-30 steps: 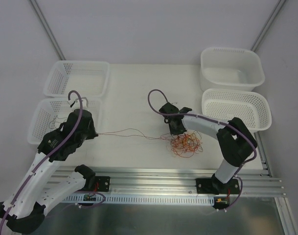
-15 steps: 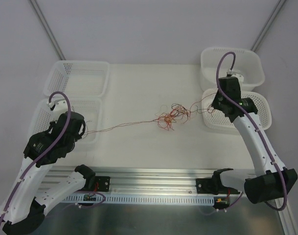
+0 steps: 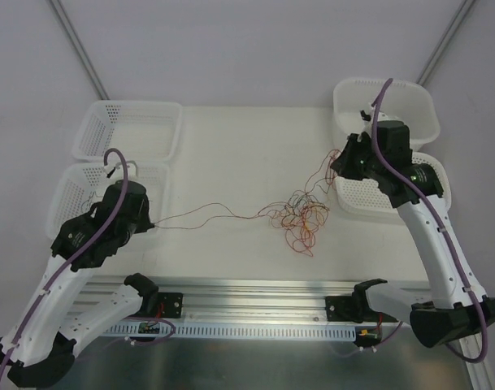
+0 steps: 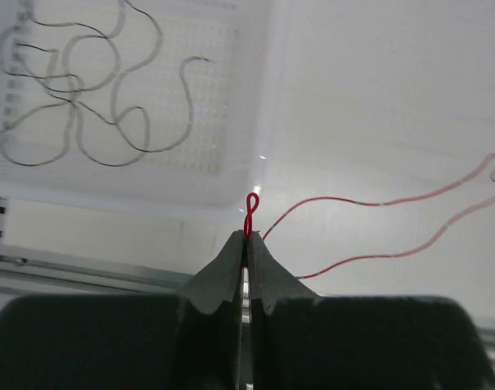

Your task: Untangle the cables

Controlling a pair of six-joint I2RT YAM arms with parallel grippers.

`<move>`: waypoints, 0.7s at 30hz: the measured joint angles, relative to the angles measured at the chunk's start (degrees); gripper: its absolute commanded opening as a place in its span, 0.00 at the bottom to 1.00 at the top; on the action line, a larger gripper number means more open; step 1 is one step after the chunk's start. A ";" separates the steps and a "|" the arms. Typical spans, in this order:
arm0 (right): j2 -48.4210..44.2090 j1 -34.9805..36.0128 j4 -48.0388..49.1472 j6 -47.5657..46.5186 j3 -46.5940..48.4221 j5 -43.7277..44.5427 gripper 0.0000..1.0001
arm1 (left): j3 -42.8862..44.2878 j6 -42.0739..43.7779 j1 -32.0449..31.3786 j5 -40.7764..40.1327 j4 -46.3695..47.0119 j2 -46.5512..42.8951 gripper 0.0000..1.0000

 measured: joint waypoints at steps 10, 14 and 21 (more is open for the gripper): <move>3.19 16.74 1.55 -4.37 -2.64 -8.66 0.01 | -15.04 0.57 -1.70 25.99 21.81 9.70 0.62; 4.98 20.17 2.40 -6.47 -4.66 -11.52 0.01 | -15.98 1.95 -4.92 31.15 28.02 10.47 0.80; 5.42 21.90 4.76 -8.57 -5.92 -17.16 0.02 | -16.00 7.89 -11.23 37.00 43.25 12.61 0.82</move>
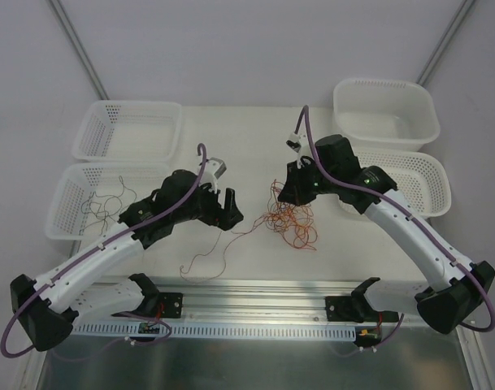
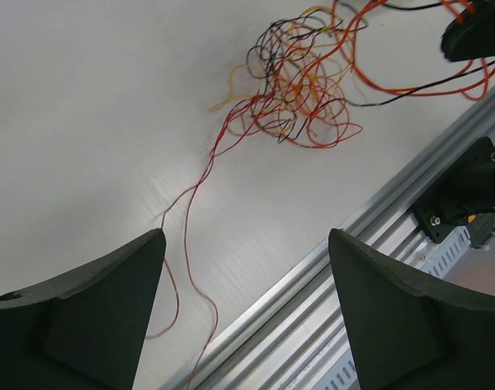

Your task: Untangle the cables

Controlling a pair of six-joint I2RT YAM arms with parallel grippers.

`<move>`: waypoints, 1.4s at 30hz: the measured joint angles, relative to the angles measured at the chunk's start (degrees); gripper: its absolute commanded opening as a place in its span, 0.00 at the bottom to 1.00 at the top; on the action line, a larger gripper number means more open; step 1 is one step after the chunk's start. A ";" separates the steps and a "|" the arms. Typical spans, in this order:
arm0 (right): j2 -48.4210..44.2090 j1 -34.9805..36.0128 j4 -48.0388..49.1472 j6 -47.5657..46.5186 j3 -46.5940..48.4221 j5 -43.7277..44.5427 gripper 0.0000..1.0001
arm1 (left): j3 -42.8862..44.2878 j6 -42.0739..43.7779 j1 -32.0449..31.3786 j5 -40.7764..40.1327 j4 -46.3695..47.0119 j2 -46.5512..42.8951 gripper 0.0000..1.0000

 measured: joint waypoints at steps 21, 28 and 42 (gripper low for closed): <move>-0.68 0.92 1.53 0.92 -7.39 15.32 0.01 | -1.60 4.11 -2.80 5.88 25.40 31.10 0.64; -0.98 0.92 2.43 1.70 -11.19 18.08 0.01 | 0.26 6.05 -2.78 8.31 25.66 38.07 0.00; -1.42 -15.69 0.48 7.78 -19.65 28.41 0.01 | 0.31 8.79 7.74 8.72 14.10 13.38 0.00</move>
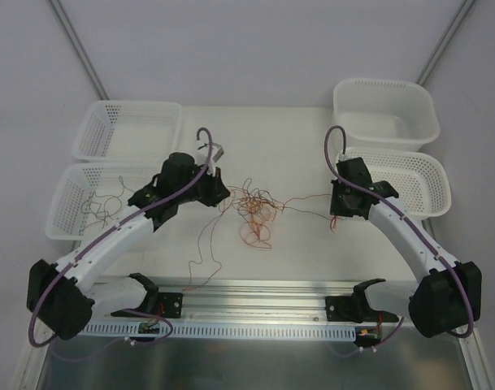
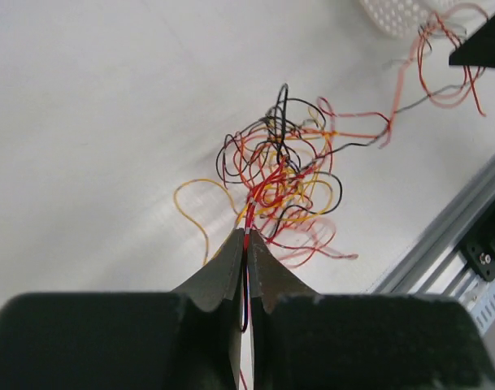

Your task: Untangle the cables

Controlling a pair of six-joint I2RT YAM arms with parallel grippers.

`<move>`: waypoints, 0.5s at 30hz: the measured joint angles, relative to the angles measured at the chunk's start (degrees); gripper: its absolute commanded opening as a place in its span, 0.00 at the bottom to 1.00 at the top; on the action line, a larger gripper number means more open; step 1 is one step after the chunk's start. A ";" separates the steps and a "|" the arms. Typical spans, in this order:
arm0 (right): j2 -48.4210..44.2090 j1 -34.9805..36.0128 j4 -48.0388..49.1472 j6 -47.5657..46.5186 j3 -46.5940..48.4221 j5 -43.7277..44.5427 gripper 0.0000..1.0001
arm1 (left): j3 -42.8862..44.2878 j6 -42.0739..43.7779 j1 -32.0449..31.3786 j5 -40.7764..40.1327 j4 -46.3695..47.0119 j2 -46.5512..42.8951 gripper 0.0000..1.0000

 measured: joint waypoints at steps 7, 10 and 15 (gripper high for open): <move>-0.74 -3.65 -2.45 1.46 -0.07 1.64 0.01 | -1.01 -0.98 6.75 -4.74 -8.39 -15.50 0.00; -0.92 -3.80 -2.71 1.14 -0.02 -0.42 0.09 | -1.01 -0.96 7.63 -5.05 -11.28 -17.75 0.00; -0.61 3.15 -1.20 0.33 1.51 -4.59 0.11 | -1.14 -1.42 7.37 1.33 -11.96 -15.06 0.00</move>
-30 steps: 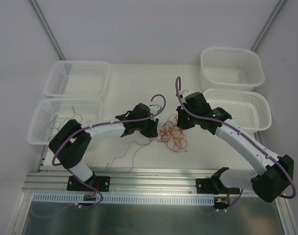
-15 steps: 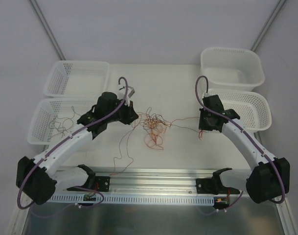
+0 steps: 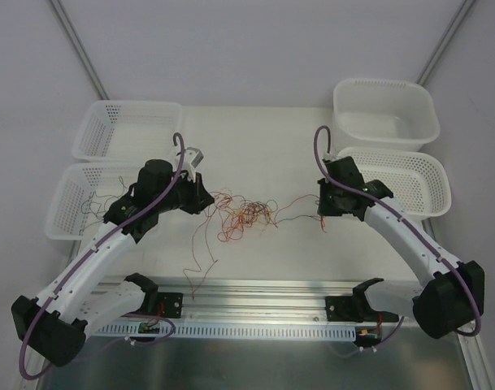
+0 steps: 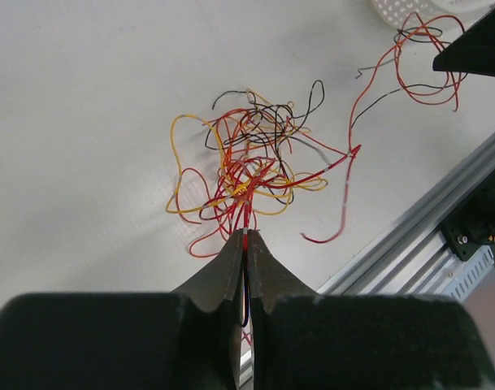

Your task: Untangle the cables

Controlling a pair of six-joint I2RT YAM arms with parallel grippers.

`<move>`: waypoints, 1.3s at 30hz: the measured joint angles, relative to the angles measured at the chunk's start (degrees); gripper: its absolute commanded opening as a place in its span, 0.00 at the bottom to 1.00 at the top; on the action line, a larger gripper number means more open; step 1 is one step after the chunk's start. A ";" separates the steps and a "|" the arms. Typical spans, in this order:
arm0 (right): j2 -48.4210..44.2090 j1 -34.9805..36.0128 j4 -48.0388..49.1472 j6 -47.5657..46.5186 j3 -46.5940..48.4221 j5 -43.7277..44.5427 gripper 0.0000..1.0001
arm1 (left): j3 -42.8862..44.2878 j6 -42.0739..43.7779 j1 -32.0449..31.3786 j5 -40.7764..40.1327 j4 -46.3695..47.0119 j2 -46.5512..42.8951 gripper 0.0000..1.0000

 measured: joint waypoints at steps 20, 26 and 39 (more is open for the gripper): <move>14.73 20.81 20.79 -2.14 8.13 -14.99 0.90 | -2.60 -6.21 -0.98 6.60 2.84 1.55 0.00; 20.44 21.38 33.00 -1.22 6.78 -24.33 0.87 | -4.59 -7.93 -0.98 6.97 3.19 -0.20 0.00; 28.83 22.69 49.18 3.74 2.69 -35.87 0.52 | -7.32 -11.08 -1.01 7.74 6.86 -3.15 0.00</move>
